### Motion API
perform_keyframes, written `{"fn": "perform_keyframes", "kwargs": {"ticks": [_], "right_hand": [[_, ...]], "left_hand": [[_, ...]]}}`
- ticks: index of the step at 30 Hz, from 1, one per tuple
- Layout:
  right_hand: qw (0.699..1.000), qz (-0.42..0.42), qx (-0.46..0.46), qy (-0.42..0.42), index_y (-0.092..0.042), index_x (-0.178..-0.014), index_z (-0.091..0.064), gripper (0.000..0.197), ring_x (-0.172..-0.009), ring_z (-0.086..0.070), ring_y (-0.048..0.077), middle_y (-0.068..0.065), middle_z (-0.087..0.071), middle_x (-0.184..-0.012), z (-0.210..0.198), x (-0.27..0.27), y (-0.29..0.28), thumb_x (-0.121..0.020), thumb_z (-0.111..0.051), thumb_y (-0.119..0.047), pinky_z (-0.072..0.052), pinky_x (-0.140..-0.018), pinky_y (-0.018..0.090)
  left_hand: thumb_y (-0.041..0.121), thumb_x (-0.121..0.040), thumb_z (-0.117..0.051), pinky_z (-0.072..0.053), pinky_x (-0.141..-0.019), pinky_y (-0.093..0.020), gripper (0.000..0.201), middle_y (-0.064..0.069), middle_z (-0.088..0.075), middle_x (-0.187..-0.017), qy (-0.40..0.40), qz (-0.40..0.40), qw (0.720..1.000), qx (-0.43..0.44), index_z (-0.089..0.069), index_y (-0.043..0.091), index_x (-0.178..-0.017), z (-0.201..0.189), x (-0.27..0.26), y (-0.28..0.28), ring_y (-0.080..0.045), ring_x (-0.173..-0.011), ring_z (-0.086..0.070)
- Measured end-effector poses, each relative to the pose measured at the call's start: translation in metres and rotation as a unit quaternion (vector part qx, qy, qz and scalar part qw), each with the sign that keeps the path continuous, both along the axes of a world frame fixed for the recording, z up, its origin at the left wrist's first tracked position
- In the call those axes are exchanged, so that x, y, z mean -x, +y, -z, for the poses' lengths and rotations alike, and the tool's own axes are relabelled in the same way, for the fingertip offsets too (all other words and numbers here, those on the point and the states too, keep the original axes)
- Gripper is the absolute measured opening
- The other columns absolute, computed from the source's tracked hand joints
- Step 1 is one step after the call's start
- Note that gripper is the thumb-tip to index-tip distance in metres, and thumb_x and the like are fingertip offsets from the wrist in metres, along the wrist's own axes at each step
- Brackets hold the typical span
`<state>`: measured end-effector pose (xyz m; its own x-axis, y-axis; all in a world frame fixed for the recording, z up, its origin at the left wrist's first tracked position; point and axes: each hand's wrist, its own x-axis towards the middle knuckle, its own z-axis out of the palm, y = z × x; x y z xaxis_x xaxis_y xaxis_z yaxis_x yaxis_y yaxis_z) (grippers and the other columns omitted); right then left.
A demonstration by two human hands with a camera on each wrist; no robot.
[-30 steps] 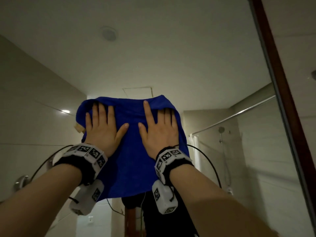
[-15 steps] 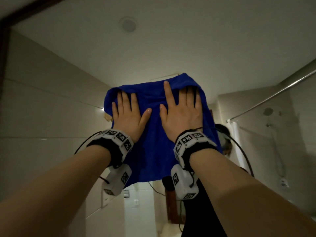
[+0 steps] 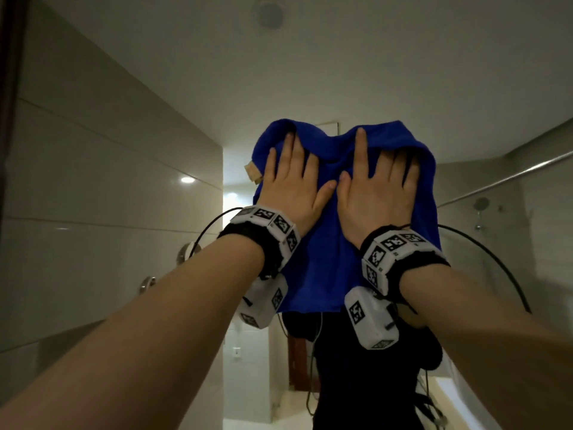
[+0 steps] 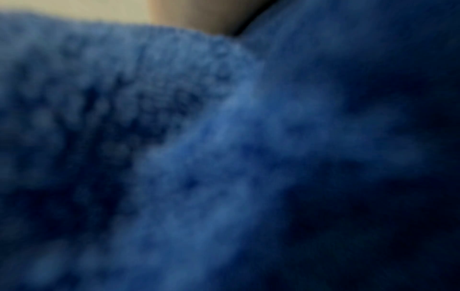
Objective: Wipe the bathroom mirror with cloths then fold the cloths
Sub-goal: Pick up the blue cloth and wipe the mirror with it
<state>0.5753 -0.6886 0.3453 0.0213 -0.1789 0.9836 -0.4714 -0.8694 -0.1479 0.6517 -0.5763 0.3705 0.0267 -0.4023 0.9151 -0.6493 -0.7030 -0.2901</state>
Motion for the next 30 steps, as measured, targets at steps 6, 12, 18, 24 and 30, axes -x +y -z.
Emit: {"fn": "perform_keyframes", "kwargs": {"ticks": [6, 12, 18, 24, 30], "right_hand": [[1.0, 0.007, -0.016, -0.012, -0.023, -0.155, 0.005, 0.068, -0.142, -0.019, 0.041, 0.024, -0.019, -0.154, 0.002, -0.065, 0.08, -0.098, -0.024, -0.046, -0.008, -0.115, 0.053], [1.0, -0.019, 0.019, 0.0, -0.021, -0.155, -0.001, 0.067, -0.14, -0.023, 0.041, 0.025, -0.025, -0.152, -0.001, -0.155, 0.194, -0.097, -0.026, -0.044, -0.011, -0.114, 0.053], [0.998, -0.039, 0.035, 0.024, -0.021, -0.154, 0.007, 0.068, -0.144, -0.015, 0.038, 0.023, -0.016, -0.156, -0.006, -0.236, 0.294, -0.098, -0.022, -0.045, -0.005, -0.116, 0.051], [0.992, -0.081, 0.069, 0.074, -0.021, -0.154, 0.009, 0.069, -0.144, -0.013, 0.038, 0.022, -0.013, -0.157, -0.004, -0.307, 0.387, -0.1, -0.026, -0.045, -0.004, -0.116, 0.049], [0.979, -0.113, 0.104, 0.133, -0.02, -0.153, 0.012, 0.07, -0.144, -0.012, 0.037, 0.02, -0.011, -0.158, 0.008, -0.358, 0.447, -0.1, -0.026, -0.046, -0.004, -0.117, 0.047]], "left_hand": [[0.047, -0.099, -0.024, 0.005, -0.118, -0.043, 0.062, -0.01, -0.005, -0.16, -0.031, 0.024, 0.999, -0.016, -0.016, 0.014, -0.151, -0.001, -0.066, 0.075, -0.023, -0.148, 0.004], [0.051, -0.096, -0.016, 0.006, -0.118, -0.041, 0.066, -0.009, -0.006, -0.16, -0.016, 0.009, 1.0, 0.004, -0.012, 0.015, -0.152, 0.002, -0.159, 0.19, -0.022, -0.147, 0.004], [0.057, -0.092, -0.007, 0.006, -0.118, -0.041, 0.073, -0.009, -0.003, -0.16, 0.008, 0.001, 0.999, 0.037, -0.009, 0.016, -0.152, 0.007, -0.241, 0.294, -0.021, -0.147, 0.006], [0.059, -0.094, -0.012, -0.002, -0.118, -0.045, 0.075, -0.013, -0.007, -0.159, 0.054, -0.043, 0.991, 0.114, -0.016, 0.01, -0.151, 0.023, -0.316, 0.383, -0.025, -0.147, -0.001], [0.064, -0.091, -0.013, -0.008, -0.119, -0.045, 0.086, -0.023, -0.01, -0.156, 0.108, -0.028, 0.983, 0.143, -0.019, -0.001, -0.147, 0.038, -0.38, 0.465, -0.032, -0.146, -0.006]]}}
